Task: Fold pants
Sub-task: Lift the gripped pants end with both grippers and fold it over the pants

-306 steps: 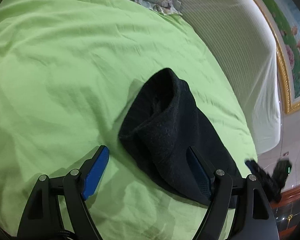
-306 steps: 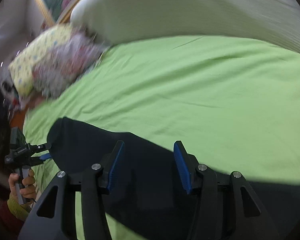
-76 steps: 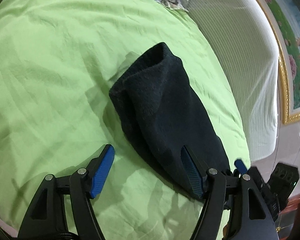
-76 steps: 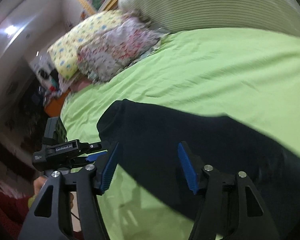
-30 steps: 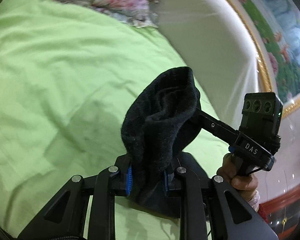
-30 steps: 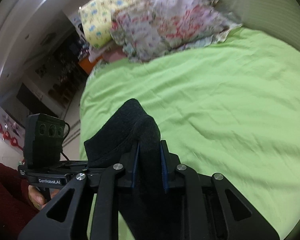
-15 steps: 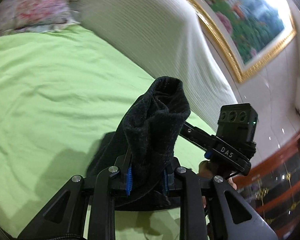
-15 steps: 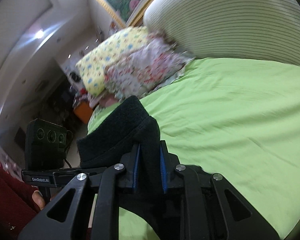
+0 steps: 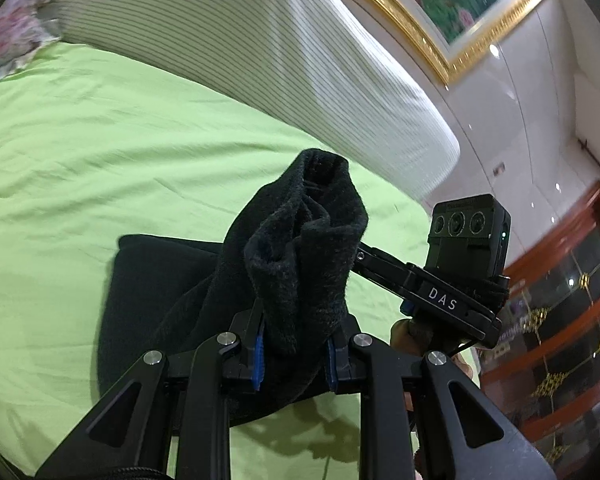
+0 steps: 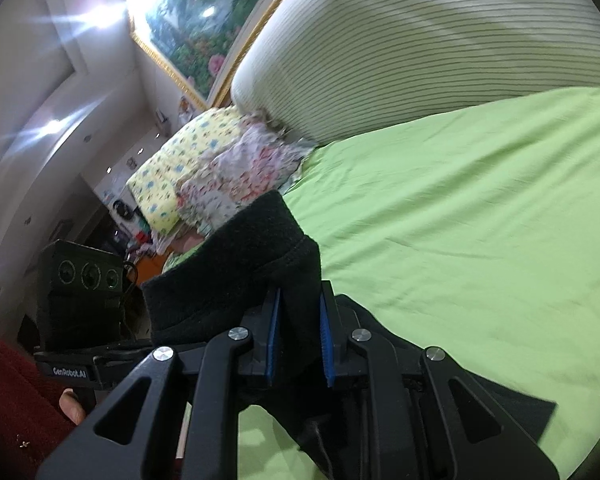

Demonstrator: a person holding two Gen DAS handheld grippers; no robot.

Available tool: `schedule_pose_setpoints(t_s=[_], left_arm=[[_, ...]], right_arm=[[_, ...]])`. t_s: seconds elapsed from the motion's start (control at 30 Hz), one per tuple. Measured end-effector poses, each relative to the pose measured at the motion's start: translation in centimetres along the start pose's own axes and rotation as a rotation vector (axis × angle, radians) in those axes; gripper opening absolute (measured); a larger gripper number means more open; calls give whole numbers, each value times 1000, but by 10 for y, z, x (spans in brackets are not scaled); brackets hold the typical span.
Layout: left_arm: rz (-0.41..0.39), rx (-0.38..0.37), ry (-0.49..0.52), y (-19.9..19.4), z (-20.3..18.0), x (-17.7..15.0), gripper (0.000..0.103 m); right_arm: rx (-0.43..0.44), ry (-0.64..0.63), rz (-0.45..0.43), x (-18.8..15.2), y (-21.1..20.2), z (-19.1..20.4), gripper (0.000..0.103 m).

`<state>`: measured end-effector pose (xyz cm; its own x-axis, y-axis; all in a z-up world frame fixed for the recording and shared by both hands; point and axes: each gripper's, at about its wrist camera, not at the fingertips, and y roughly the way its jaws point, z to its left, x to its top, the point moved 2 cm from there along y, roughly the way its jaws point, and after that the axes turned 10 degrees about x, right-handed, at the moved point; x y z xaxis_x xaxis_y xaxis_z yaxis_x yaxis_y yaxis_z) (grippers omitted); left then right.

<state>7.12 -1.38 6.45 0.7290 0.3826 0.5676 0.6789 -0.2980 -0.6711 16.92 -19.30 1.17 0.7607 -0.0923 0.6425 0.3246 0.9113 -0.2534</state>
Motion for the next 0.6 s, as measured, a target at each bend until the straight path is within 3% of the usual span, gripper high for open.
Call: schedule_pose_setpoints(t_s=[0.37, 0.6], left_arm=[[71, 45, 72, 61, -43, -21, 22], [60, 48, 119, 81, -60, -32, 25]], right_arm=[[-77, 98, -35, -27, -25, -41, 19], [-149, 131, -49, -37, -35, -50, 22]])
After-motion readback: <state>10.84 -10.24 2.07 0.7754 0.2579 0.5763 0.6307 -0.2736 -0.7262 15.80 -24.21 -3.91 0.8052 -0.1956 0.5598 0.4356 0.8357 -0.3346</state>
